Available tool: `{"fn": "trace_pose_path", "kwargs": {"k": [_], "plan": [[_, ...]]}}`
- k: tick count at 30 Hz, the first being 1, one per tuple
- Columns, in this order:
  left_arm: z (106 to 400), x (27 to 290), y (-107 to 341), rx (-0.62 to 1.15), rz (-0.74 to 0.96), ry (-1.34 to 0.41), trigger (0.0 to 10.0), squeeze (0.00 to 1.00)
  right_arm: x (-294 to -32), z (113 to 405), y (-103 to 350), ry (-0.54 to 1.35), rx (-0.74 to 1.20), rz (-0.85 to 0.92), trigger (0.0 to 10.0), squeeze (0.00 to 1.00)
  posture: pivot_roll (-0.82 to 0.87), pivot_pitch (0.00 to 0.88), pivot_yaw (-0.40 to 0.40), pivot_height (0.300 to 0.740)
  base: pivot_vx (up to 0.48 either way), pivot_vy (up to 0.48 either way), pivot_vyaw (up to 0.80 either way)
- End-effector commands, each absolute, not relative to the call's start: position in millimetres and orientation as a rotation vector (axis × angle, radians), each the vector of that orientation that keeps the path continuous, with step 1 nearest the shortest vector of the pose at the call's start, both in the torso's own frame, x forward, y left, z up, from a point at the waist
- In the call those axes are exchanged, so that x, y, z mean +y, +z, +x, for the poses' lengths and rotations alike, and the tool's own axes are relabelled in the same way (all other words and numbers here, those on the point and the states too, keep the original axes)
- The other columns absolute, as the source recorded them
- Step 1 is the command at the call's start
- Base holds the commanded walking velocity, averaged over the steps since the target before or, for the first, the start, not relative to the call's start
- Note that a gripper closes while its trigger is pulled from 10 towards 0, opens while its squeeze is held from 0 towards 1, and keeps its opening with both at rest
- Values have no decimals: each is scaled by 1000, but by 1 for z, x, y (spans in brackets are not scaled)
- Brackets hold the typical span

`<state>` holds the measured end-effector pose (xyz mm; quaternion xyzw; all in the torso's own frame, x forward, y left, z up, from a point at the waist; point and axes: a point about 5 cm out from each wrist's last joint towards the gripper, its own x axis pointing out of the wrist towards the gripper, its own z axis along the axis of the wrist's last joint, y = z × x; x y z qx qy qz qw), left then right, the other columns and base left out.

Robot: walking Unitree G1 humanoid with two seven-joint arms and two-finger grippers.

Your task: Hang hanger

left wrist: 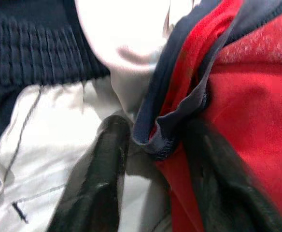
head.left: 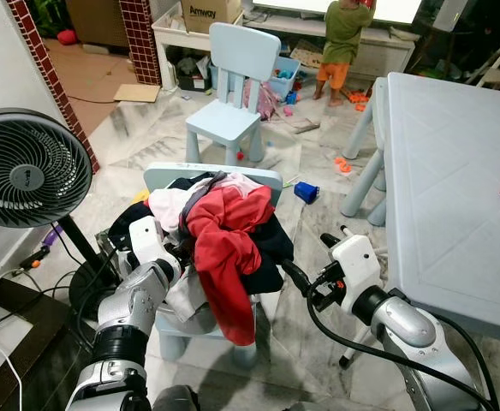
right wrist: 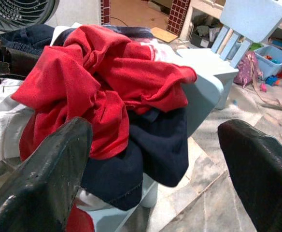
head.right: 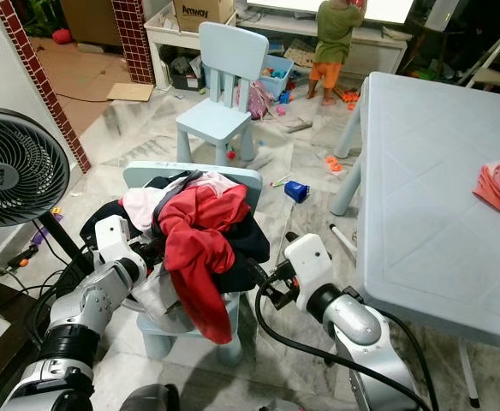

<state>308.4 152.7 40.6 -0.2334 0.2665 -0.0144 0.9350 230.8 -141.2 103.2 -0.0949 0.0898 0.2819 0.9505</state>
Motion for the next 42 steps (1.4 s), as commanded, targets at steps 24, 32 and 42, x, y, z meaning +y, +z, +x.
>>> {"fn": "trace_pose_path", "kwargs": {"k": [24, 32, 42], "plan": [[314, 171, 43, 470, -422, 53, 0, 0, -132, 233, 107, 602, 152, -230, 10000, 0, -55, 42, -24, 740, 0, 0, 0], [293, 175, 61, 373, -363, 117, 10000, 1000, -133, 231, 106, 603, 149, -237, 10000, 0, -44, 51, -26, 740, 0, 0, 0], [263, 156, 55, 512, -487, 106, 10000, 1000, -126, 234, 106, 632, 136, -249, 10000, 0, -26, 51, -34, 740, 0, 0, 0]]}}
